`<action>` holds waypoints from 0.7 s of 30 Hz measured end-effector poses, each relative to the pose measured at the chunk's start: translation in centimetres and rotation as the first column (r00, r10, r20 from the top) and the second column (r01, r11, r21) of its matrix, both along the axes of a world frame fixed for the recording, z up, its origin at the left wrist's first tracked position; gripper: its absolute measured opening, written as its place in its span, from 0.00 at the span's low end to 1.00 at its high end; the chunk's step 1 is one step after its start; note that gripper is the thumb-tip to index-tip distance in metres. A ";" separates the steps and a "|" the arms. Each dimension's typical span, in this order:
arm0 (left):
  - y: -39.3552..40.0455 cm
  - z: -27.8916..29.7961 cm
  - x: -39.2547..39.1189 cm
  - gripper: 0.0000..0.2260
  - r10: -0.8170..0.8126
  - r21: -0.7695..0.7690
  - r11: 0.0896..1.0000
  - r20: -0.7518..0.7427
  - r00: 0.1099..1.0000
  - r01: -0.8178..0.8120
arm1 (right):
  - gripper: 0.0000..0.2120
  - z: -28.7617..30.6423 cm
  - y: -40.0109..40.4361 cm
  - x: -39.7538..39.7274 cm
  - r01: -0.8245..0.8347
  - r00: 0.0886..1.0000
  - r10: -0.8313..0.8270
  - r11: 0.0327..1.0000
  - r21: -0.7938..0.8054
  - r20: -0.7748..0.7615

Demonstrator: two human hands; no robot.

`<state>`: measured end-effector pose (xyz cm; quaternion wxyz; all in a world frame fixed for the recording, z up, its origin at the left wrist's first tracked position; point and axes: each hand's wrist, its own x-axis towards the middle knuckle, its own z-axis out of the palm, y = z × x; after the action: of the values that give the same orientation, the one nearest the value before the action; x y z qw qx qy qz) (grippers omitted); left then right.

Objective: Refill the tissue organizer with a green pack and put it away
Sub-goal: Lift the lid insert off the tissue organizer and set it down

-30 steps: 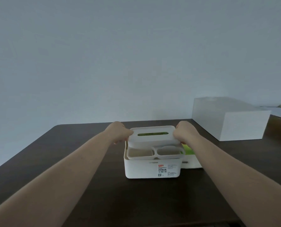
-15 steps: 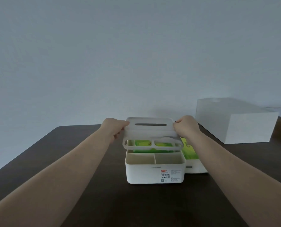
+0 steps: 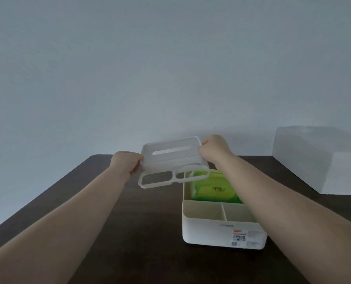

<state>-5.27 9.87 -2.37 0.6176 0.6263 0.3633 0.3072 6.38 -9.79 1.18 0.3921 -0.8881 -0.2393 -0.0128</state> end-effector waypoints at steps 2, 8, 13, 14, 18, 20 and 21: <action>1.8 -0.7 -0.7 0.10 0.029 0.011 1.000 -0.039 0.999 -0.029 | 0.19 -0.1 2.0 -0.6 -0.046 0.999 0.048 0.997 -0.067 0.026; 6.3 -3.6 -2.7 0.10 0.122 0.041 0.992 -0.150 0.981 -0.117 | 0.14 -1.4 7.6 -1.8 -0.160 0.982 0.182 0.942 -0.294 0.047; 9.0 -6.1 -3.5 0.08 0.160 0.082 0.986 -0.222 0.962 -0.145 | 0.06 -2.8 10.3 -2.5 -0.235 0.968 0.249 0.833 -0.501 -0.039; 9.2 -6.4 -3.5 0.08 0.160 0.077 0.986 -0.244 0.956 -0.146 | 0.06 -3.3 10.8 -2.5 -0.250 0.960 0.276 0.797 -0.550 -0.035; 9.3 -7.6 -3.4 0.06 0.125 0.013 0.992 -0.280 0.952 -0.127 | 0.05 -4.5 12.1 -3.0 -0.282 0.952 0.292 0.715 -0.640 -0.093; 8.9 -8.0 -3.3 0.04 0.086 -0.061 0.993 -0.258 0.962 -0.106 | 0.08 -5.4 12.2 -2.8 -0.320 0.945 0.288 0.703 -0.635 -0.156; 9.0 -8.4 -3.1 0.06 0.070 -0.084 0.992 -0.251 0.965 -0.094 | 0.07 -5.7 12.6 -2.5 -0.345 0.938 0.285 0.733 -0.586 -0.196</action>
<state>-8.35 18.88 -10.74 0.5834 0.6138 0.4774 0.2345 3.86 2.77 -4.55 0.0907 -0.9126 -0.3591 0.1733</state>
